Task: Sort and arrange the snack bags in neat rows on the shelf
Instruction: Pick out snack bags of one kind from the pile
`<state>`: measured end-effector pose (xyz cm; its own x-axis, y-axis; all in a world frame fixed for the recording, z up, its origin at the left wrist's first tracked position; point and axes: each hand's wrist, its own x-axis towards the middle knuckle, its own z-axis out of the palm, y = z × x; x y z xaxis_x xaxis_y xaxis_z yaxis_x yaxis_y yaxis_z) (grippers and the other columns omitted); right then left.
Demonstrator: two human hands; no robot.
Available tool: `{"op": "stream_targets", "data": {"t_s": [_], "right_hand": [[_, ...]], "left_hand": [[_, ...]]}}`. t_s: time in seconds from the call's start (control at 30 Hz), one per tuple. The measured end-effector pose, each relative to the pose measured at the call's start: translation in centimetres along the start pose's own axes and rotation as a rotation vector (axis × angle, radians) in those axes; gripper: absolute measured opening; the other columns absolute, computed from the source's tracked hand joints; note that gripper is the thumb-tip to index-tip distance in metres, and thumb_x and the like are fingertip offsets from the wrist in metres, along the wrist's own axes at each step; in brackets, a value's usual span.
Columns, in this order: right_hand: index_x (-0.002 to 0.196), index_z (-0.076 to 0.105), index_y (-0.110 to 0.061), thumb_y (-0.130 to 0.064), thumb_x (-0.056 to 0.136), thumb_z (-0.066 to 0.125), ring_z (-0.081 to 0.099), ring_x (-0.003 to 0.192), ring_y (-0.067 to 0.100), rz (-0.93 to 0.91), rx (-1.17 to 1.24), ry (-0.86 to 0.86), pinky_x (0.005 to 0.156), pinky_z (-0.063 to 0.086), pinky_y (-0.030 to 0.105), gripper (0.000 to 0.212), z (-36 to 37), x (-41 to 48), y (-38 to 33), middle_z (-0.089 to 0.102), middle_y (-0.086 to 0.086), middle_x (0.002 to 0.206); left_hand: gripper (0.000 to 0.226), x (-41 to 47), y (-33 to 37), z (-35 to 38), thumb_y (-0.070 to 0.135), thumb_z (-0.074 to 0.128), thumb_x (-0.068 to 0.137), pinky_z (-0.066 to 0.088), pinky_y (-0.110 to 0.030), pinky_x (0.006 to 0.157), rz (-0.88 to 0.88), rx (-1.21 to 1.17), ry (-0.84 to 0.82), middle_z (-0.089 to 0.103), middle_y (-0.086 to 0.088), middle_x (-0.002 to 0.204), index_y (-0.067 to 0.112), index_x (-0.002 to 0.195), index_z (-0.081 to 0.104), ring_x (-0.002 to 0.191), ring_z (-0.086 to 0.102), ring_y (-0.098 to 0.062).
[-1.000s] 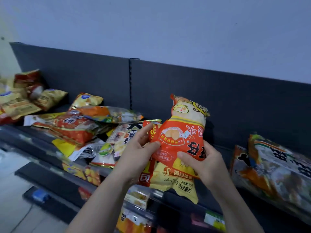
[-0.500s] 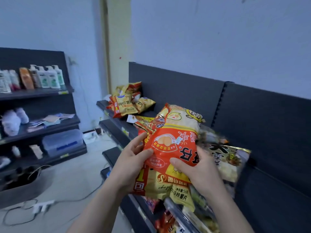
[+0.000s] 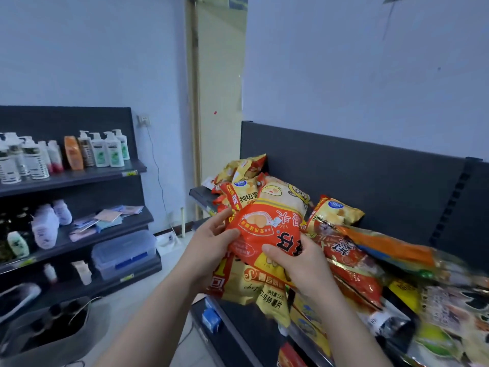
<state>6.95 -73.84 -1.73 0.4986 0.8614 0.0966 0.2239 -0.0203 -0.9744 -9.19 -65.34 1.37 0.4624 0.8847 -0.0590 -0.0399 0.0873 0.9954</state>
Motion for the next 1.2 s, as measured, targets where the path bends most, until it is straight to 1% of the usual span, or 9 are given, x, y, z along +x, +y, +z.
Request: {"op": "stream_targets", "data": {"t_s": [0.2,0.27,0.4,0.47,0.67,0.8,0.97,1.1,1.2], "right_hand": [[0.103,0.061,-0.025,-0.033,0.075,0.08,0.07,0.084,0.009,0.02,0.08,0.098,0.068,0.053,0.023,0.034,2.7,6.5,-1.0,0.072,-0.008,0.095],[0.101,0.061,-0.025,-0.032,0.075,0.08,0.07,0.087,0.011,0.025,0.094,0.128,0.073,0.055,0.028,0.033,3.0,9.1,-0.8,0.072,-0.006,0.097],[0.106,0.061,-0.023,-0.034,0.076,0.079,0.069,0.091,0.013,0.053,0.136,0.188,0.08,0.056,0.034,0.036,2.8,14.5,0.3,0.072,-0.006,0.1],[0.11,0.06,-0.021,-0.04,0.075,0.08,0.069,0.093,0.016,0.071,0.159,0.233,0.083,0.055,0.038,0.045,2.6,17.3,1.3,0.072,-0.004,0.102],[0.115,0.056,-0.018,-0.046,0.081,0.072,0.061,0.089,0.012,0.098,0.227,0.353,0.062,0.042,0.022,0.047,1.9,24.4,2.8,0.066,-0.001,0.104],[0.117,0.056,-0.016,-0.051,0.079,0.072,0.063,0.094,0.02,0.137,0.258,0.405,0.076,0.049,0.032,0.055,1.4,28.2,4.3,0.067,0.001,0.106],[0.113,0.059,-0.018,-0.066,0.068,0.07,0.068,0.095,0.022,0.224,0.232,0.403,0.09,0.054,0.043,0.067,1.0,31.8,5.9,0.071,0.001,0.102],[0.107,0.063,-0.017,-0.052,0.085,0.064,0.069,0.09,0.021,0.321,0.111,0.389,0.089,0.055,0.043,0.042,0.5,34.0,6.7,0.073,0.001,0.096],[0.105,0.065,-0.017,-0.047,0.088,0.062,0.069,0.09,0.023,0.37,0.029,0.399,0.09,0.055,0.043,0.035,1.3,34.8,7.1,0.074,0.003,0.096]], "left_hand": [[0.043,8.3,2.9,-1.5,0.025,0.057,0.097,0.061,-0.031,0.069,0.04,0.175,-0.068,0.067,0.0,0.114,0.037,0.138,0.048,0.078,0.074,-0.013],[0.043,11.2,3.6,-1.3,0.027,0.055,0.098,0.058,-0.025,0.063,0.05,0.226,-0.096,0.067,0.002,0.113,0.039,0.138,0.047,0.076,0.073,-0.01],[0.043,17.4,4.2,0.1,0.03,0.052,0.099,0.058,-0.03,0.078,0.114,0.353,-0.143,0.063,0.001,0.122,0.039,0.14,0.045,0.093,0.069,-0.013],[0.042,20.4,4.6,1.2,0.03,0.049,0.1,0.056,-0.024,0.074,0.173,0.427,-0.167,0.059,0.004,0.121,0.037,0.141,0.045,0.093,0.065,-0.01],[0.042,28.6,6.8,5.1,0.027,0.045,0.102,0.049,-0.008,0.055,0.327,0.681,-0.256,0.059,0.006,0.11,0.032,0.144,0.044,0.077,0.061,0.0],[0.04,33.5,6.8,7.0,0.026,0.045,0.102,0.052,-0.012,0.062,0.305,0.733,-0.368,0.063,0.007,0.107,0.03,0.142,0.045,0.082,0.063,-0.002],[0.018,38.9,6.1,8.6,0.02,0.047,0.101,0.054,-0.014,0.063,0.264,0.748,-0.472,0.069,0.01,0.094,0.025,0.112,0.059,0.081,0.068,-0.005],[0.034,43.3,5.2,9.0,0.015,0.05,0.098,0.061,-0.03,0.077,0.233,0.748,-0.54,0.071,-0.001,0.105,0.023,0.13,0.055,0.087,0.072,-0.016],[0.051,46.4,4.4,8.7,0.012,0.054,0.094,0.06,-0.031,0.079,0.221,0.801,-0.578,0.061,-0.004,0.126,0.021,0.143,0.044,0.09,0.07,-0.018]]}}
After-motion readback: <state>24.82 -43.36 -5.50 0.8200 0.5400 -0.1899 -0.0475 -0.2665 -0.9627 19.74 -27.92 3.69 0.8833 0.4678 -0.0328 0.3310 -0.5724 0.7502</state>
